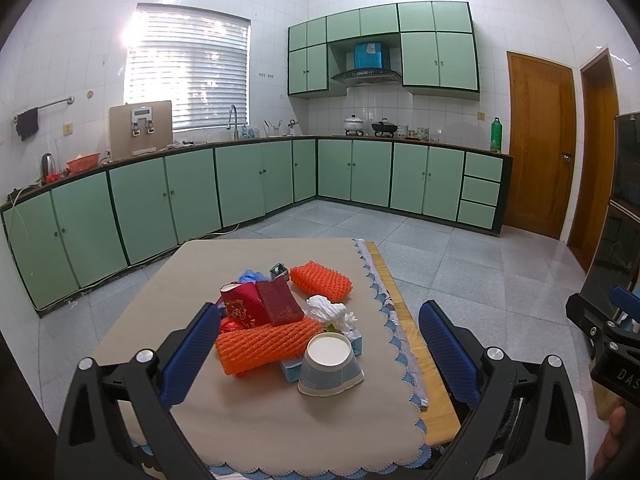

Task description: Collect trash

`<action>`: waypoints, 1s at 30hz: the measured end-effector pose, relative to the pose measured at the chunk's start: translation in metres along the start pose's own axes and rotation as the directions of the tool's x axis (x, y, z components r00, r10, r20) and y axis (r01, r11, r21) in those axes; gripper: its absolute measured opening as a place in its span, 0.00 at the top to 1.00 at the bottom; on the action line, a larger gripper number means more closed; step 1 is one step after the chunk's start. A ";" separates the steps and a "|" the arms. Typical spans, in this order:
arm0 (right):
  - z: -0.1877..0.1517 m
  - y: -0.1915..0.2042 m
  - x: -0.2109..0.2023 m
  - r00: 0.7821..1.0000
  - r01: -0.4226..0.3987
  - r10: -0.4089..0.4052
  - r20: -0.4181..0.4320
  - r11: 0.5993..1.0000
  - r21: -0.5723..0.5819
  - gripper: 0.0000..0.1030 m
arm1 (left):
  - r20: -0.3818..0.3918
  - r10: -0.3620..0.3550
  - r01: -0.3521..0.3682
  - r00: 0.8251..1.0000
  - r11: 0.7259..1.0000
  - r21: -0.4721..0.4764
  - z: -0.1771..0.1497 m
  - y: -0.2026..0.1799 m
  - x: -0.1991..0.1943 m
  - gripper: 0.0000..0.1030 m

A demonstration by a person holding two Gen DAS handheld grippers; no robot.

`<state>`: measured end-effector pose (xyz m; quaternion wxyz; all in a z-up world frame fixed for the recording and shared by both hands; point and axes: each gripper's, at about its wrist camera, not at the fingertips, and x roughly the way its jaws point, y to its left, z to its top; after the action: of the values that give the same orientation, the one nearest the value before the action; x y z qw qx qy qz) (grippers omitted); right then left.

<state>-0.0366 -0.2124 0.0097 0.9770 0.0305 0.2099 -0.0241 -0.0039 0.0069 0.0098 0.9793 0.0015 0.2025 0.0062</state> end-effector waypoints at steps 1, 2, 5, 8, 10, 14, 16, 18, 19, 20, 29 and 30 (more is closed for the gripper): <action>0.000 0.000 0.000 1.000 0.000 0.000 -0.001 1.000 0.000 0.05 | 0.000 0.001 -0.001 1.000 1.000 0.001 -0.002 0.000 0.002 0.06; 0.000 0.000 0.000 1.000 0.000 0.000 -0.001 1.000 0.000 0.05 | 0.001 0.001 -0.001 1.000 1.000 0.001 -0.002 0.000 0.002 0.06; 0.000 0.000 0.000 1.000 0.000 0.000 0.000 1.000 0.000 0.05 | 0.001 0.002 -0.002 1.000 1.000 0.001 -0.002 -0.001 0.002 0.06; 0.000 0.000 0.000 1.000 -0.001 0.001 0.000 1.000 0.001 0.05 | 0.001 0.002 -0.002 1.000 1.000 0.002 -0.002 -0.001 0.002 0.06; 0.000 0.000 0.000 1.000 0.000 0.000 -0.001 1.000 0.000 0.05 | 0.001 0.001 -0.001 1.000 1.000 0.002 -0.002 -0.001 0.002 0.06; 0.000 0.000 0.000 1.000 -0.001 0.001 -0.001 1.000 0.001 0.05 | 0.001 0.002 -0.002 1.000 1.000 0.002 -0.002 -0.001 0.002 0.06; 0.000 0.000 0.000 1.000 -0.001 0.001 -0.001 1.000 0.001 0.05 | 0.001 0.002 -0.002 1.000 1.000 0.003 -0.002 -0.001 0.002 0.06; 0.000 0.000 0.000 1.000 -0.001 0.001 -0.002 1.000 0.002 0.05 | 0.001 0.002 -0.002 1.000 1.000 0.003 -0.002 -0.001 0.002 0.06; 0.000 -0.001 0.000 1.000 -0.001 0.001 -0.001 1.000 0.001 0.05 | 0.001 0.001 -0.001 1.000 1.000 0.003 -0.002 -0.001 0.002 0.06; 0.000 0.000 0.000 1.000 -0.001 0.001 -0.002 1.000 0.001 0.05 | 0.001 0.001 -0.001 1.000 1.000 0.003 -0.002 -0.001 0.002 0.06; -0.001 -0.001 0.001 1.000 0.000 0.000 -0.004 1.000 0.003 0.05 | 0.000 0.002 -0.002 1.000 1.000 0.003 -0.003 -0.001 0.003 0.06; -0.002 -0.001 0.001 1.000 0.000 0.000 -0.004 1.000 0.003 0.05 | 0.000 0.002 -0.002 1.000 1.000 0.003 -0.002 -0.001 0.003 0.06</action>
<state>-0.0364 -0.2134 0.0079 0.9765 0.0321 0.2116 -0.0242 -0.0024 0.0063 0.0066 0.9793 0.0032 0.2024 0.0068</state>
